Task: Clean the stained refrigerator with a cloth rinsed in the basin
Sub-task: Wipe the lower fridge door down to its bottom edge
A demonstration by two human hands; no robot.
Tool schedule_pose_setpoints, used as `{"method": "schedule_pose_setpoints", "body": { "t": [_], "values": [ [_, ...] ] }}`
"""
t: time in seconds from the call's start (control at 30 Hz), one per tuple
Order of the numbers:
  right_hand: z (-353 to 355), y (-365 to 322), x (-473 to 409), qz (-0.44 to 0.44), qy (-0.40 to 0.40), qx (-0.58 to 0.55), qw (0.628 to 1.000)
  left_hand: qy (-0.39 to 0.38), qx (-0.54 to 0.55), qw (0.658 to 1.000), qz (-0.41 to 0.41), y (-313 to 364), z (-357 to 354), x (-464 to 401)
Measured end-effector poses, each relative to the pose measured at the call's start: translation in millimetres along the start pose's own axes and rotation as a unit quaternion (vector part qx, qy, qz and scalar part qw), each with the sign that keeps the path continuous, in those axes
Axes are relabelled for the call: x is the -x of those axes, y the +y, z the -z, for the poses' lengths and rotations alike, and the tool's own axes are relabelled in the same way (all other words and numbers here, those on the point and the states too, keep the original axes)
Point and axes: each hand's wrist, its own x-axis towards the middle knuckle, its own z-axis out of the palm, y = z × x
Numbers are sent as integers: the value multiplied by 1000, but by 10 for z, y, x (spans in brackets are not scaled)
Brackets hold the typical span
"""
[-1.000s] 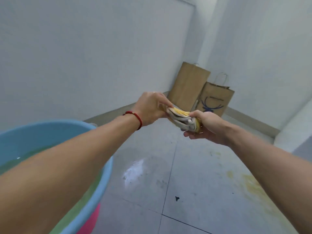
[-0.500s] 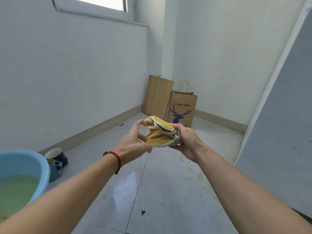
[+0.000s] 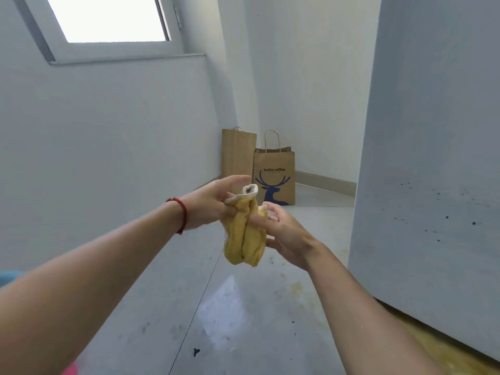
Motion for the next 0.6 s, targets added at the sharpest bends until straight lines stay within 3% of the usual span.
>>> {"method": "schedule_pose_setpoints", "body": {
  "t": [0.07, 0.2, 0.33, 0.4, 0.53, 0.6],
  "values": [
    [148, -2, 104, 1, 0, 18, 1000, -41, -11, 999, -4, 201, 92, -81],
    [284, -65, 214, -19, 14, 265, 964, -104, -82, 991, -19, 453, 173, -205],
    [458, -176, 245, -59, 71, 502, 860, -147, -59, 987, -32, 461, 22, -460],
    [537, -289, 347, -93, 65, 555, 824, -145, -68, 987, -32, 435, -65, -584],
    [814, -500, 751, -145, 80, 544, 822, -31, -201, 978, -44, 328, -288, -882],
    [929, -525, 949, -123, 114, 450, 877, -58, -148, 983, -89, 352, -517, -987]
  ]
}}
